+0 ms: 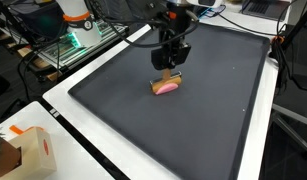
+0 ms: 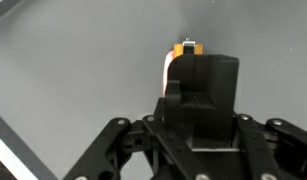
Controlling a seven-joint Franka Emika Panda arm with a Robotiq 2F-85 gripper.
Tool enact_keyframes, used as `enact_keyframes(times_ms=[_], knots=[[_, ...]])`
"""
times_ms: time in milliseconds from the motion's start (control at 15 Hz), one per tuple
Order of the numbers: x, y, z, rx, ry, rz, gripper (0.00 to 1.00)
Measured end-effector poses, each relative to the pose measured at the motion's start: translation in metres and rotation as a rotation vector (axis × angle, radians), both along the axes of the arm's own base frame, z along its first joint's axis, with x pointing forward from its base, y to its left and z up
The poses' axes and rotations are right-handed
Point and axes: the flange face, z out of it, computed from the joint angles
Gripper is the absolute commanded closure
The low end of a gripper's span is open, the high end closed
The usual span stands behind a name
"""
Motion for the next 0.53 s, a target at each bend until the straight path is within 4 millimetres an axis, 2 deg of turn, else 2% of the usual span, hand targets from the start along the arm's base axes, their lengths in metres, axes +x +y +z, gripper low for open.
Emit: enact_keyframes(times_ms=[533], knots=[[0.0008,-0.0058,-0.0007,-0.108,-0.011,-0.002,0.76]])
